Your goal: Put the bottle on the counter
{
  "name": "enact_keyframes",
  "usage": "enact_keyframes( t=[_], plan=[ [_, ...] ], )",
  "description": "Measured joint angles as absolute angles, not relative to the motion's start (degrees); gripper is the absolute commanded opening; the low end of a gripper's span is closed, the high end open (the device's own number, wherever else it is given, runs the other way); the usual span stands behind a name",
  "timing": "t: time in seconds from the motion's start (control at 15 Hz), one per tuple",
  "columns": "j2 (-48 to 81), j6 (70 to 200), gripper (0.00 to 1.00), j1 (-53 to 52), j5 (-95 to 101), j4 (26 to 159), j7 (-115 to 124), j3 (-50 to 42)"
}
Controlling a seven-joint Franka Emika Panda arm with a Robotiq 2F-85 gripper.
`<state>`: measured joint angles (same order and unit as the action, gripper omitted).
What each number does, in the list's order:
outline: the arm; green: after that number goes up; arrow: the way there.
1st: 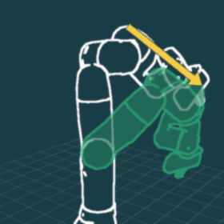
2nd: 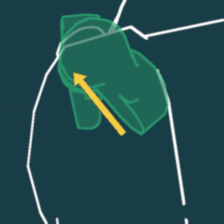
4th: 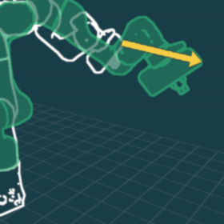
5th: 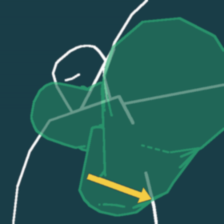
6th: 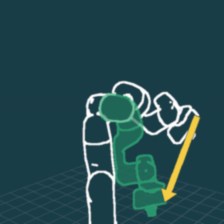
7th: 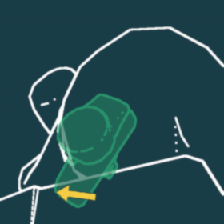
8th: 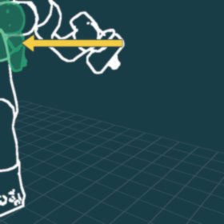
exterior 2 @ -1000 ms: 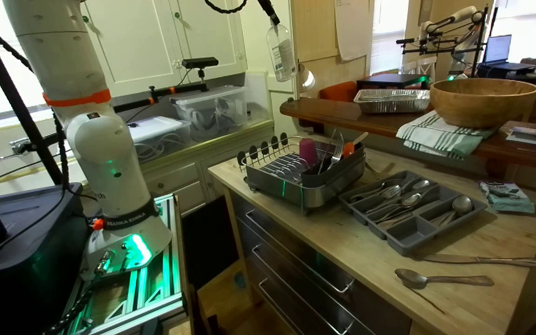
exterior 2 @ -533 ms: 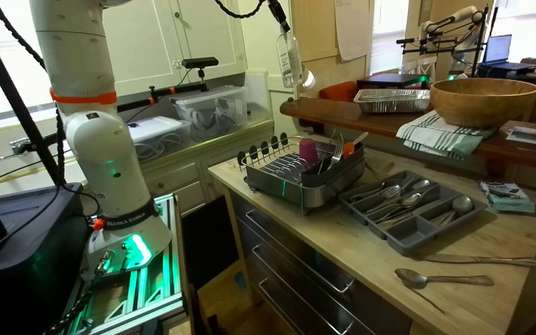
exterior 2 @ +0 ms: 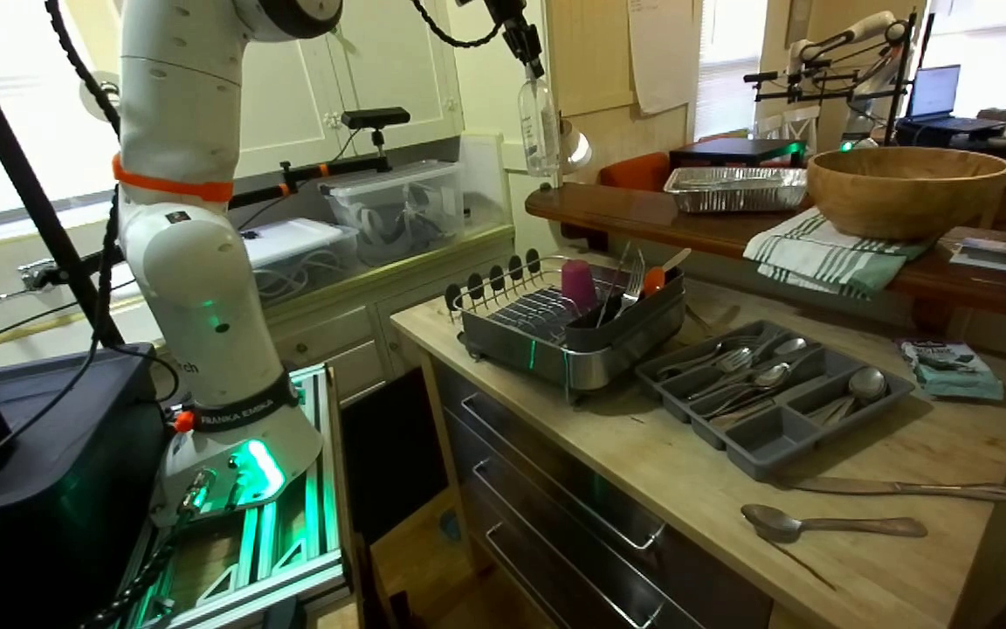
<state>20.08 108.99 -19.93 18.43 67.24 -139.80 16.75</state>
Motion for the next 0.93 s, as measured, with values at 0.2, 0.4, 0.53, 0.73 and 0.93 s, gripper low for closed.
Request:
enact_keyframes(
  t=[0.2, 0.4, 0.53, 0.73, 0.93],
  plan=[
    [22.3, 109.0, 0.37, -21.2, 18.6, 64.2, -141.7, 17.3],
    [22.3, 109.0, 0.12, -21.2, 18.6, 63.1, -142.3, 17.4],
    [22.4, 109.0, 0.12, -21.2, 18.6, 63.2, -142.2, 17.4],
    [24.0, 109.1, 0.12, -21.3, 18.3, 63.4, -142.0, 17.5],
    [27.5, 111.3, 0.12, -21.6, 18.2, 63.4, -142.0, 17.8]
  ],
)
